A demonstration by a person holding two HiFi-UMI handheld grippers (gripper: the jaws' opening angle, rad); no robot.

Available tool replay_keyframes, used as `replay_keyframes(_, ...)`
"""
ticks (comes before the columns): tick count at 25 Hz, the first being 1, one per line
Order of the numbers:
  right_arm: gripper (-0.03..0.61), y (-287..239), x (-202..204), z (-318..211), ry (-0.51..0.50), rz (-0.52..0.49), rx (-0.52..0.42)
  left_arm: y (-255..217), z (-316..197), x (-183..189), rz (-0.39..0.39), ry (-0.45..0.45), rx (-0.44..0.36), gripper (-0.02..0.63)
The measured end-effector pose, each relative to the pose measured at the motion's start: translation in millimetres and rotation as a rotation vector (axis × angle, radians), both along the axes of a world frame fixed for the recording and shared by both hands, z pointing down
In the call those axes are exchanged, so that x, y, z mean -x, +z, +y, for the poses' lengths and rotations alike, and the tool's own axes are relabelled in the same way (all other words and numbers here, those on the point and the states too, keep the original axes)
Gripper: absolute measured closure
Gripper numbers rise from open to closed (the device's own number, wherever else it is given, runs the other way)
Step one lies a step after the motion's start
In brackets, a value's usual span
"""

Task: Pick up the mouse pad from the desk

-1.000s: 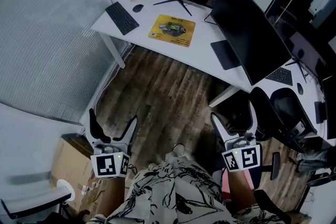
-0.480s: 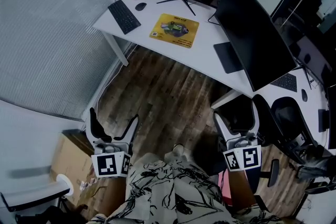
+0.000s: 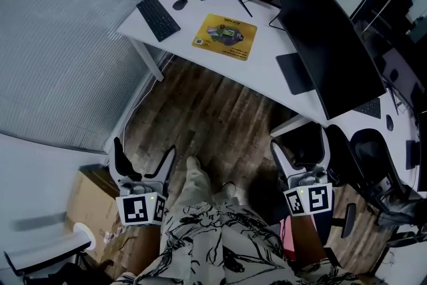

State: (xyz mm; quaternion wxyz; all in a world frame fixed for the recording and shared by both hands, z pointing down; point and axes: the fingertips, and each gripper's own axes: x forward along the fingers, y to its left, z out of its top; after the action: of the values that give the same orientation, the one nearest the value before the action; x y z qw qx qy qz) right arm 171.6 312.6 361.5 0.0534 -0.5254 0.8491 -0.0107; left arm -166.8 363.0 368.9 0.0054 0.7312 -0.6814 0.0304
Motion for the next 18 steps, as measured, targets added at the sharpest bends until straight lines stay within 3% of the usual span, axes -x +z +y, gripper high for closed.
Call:
replay_keyframes(9,0.048,-23,20,-42,0.065,0.001,-0.044,-18,-62,27,0.000,0.050,-0.043,0.012)
replay_keyframes(18,0.048,-24,28,-74,0.096,0.018,-0.037,-12,-107,36,0.026,0.081,-0.029,0.012)
